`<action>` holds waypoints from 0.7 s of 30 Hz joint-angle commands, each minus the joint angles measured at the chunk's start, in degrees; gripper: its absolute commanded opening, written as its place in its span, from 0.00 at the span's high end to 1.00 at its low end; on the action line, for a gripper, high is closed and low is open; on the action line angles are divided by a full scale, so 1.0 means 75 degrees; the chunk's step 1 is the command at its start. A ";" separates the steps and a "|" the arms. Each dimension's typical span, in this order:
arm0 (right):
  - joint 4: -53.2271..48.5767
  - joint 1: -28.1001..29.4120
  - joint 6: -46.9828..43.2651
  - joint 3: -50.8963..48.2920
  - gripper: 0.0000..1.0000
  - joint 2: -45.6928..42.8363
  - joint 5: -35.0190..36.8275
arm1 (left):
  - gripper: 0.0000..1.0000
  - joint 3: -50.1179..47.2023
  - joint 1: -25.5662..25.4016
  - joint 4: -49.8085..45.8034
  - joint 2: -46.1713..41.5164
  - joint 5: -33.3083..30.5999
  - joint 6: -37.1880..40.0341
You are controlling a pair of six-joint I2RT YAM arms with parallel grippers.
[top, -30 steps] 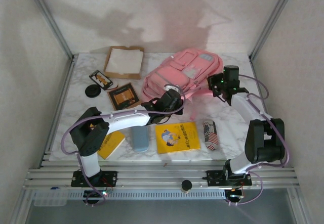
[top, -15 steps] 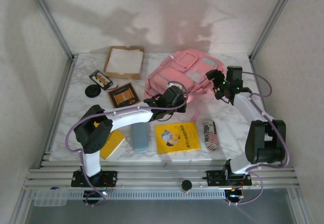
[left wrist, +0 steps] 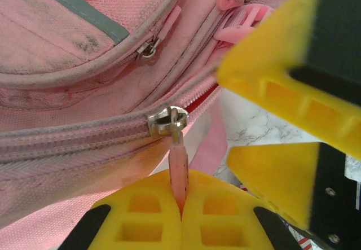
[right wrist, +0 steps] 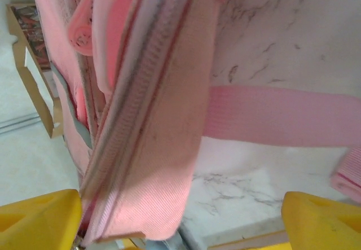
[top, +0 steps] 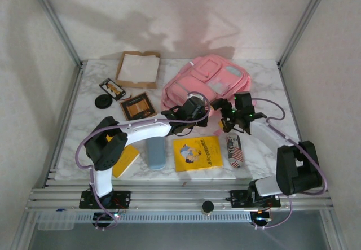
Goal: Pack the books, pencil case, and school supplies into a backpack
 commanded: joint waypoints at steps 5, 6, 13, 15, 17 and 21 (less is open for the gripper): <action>0.1204 0.0238 0.0715 0.0281 0.27 0.0581 0.0357 | 1.00 0.0022 -0.0005 0.0449 -0.0222 0.0091 0.0015; 0.1160 0.0234 0.0691 0.0342 0.31 0.0702 0.0409 | 1.00 0.0043 -0.0005 0.0448 -0.0210 0.0125 0.0015; 0.1082 0.0047 -0.0243 0.0690 0.80 0.0914 0.0732 | 1.00 0.0204 0.0047 -0.0265 -0.0338 -0.0230 0.0135; 0.0788 -0.0173 -0.0676 0.0864 0.91 0.0955 0.0798 | 1.00 0.0440 0.0088 -0.0948 -0.0332 -0.0415 0.0103; 0.0635 -0.0468 -0.1018 0.0881 0.99 0.0936 0.0820 | 1.00 0.0260 0.0089 -0.1094 -0.0494 -0.0500 0.0143; 0.0454 -0.1047 -0.1877 0.1034 1.00 0.0911 0.0638 | 1.00 -0.0353 0.0281 -0.1359 -0.0966 -0.0677 0.0132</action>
